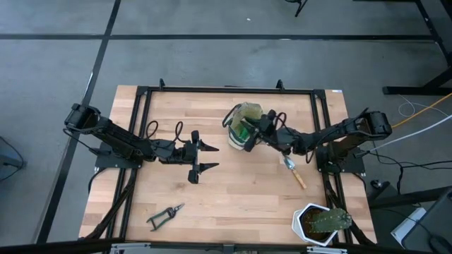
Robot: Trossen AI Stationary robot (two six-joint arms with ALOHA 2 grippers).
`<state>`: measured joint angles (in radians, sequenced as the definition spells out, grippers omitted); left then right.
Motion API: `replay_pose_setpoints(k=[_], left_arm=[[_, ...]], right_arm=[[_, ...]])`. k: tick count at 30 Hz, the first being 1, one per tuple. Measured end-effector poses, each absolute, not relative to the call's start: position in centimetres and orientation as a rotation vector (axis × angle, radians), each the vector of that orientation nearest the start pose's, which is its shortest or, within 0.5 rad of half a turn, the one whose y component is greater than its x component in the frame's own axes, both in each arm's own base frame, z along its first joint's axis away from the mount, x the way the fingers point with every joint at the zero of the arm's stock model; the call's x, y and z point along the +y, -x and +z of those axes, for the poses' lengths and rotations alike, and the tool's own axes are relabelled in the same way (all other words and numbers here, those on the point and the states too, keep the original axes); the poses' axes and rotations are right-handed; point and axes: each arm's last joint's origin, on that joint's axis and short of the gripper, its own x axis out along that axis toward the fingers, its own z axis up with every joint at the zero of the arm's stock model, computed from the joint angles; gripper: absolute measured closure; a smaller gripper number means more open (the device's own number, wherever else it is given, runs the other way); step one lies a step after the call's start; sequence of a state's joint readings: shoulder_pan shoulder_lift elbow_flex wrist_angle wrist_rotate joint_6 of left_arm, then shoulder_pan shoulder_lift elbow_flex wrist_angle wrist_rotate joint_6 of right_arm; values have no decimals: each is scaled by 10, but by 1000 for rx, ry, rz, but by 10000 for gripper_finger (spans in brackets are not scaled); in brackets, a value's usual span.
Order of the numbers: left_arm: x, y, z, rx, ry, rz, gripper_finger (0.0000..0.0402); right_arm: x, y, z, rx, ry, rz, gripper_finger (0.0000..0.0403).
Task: Pick & Place Garden tools in Gardening bag
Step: Put the hand rake into the gardening bag
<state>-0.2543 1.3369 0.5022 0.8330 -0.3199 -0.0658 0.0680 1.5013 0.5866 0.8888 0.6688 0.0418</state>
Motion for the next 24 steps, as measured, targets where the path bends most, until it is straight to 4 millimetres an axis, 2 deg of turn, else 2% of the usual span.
replay_pose_setpoints(k=[5,11,24], left_arm=[[-57,-257,219,-1,65,66,151],[-57,-257,219,-1,65,65,151],[-57,-257,219,-1,65,66,151]], right_arm=[[-8,-274,195,-53,-99,-690,338],[-19,-273,200,-156,-249,-719,338],[-30,-273,196,-167,-366,-699,318]])
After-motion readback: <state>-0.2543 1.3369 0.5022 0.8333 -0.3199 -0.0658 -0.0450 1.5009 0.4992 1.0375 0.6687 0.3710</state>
